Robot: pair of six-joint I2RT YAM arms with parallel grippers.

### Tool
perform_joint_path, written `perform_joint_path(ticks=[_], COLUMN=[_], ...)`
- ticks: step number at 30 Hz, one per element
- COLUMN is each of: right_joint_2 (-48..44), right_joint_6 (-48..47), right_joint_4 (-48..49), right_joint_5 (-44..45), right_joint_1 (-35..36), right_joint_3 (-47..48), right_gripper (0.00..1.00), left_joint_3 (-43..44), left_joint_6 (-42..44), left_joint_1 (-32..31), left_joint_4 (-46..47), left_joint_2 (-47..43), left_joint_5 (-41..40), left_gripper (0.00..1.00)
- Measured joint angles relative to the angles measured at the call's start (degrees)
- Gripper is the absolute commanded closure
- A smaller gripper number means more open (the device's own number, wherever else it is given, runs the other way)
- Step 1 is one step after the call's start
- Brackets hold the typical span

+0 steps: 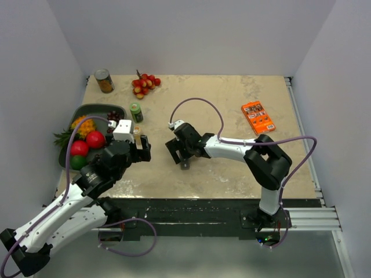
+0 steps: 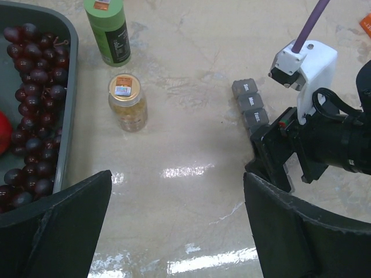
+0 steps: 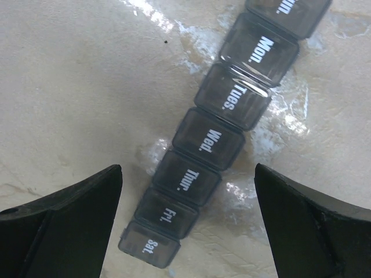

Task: Sort the pills into containers

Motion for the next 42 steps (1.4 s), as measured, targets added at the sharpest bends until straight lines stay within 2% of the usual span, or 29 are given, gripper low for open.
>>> perform_joint_path(ticks=[2,12,13,16,20,23,26,33,42], right_joint_2=[0.98,0.83,0.61,0.26,0.04,-0.59,-1.77,-6.23,-9.49], right_joint_6=[-0.04,-3.82,-4.42,-5.75,-7.43,-8.79,-10.67,-18.23,-35.06], right_joint_4=[0.07,0.63,0.70,0.55,0.52,0.33,-0.26,-1.75,-9.09], right_joint_5=[0.79,1.33,1.20,0.74,-0.59,-1.84,-2.86,-5.70,-12.52], right_joint_1=[0.68,1.60,1.60,1.60,1.60,1.60,1.60,1.60,-0.52], right_joint_3=[0.87,-0.13,-0.55,-0.90,-0.90,-1.38,-2.14,-5.05,-6.75], right_gripper=[0.06,0.29,0.34,0.40,0.58,0.67,0.71,0.72,0.70], left_joint_3=[-0.13,-0.15,-0.15,-0.20,-0.94,-1.11,-1.11,-2.08,-3.56], left_joint_6=[-0.04,-0.04,-0.02,-0.04,-0.07,-0.07,-0.07,0.39,2.27], left_joint_1=[0.00,0.00,0.00,0.00,0.00,0.00,0.00,0.00,0.00], left_joint_4=[-0.15,-0.15,-0.15,-0.11,0.02,-0.04,-0.09,0.28,2.49], left_joint_2=[0.35,-0.44,-0.74,-1.62,-2.38,-2.86,-3.54,-5.86,-6.91], left_joint_5=[0.00,0.39,0.44,0.50,1.11,1.73,2.23,4.81,9.77], left_gripper=[0.00,0.00,0.00,0.00,0.00,0.00,0.00,0.00,0.00])
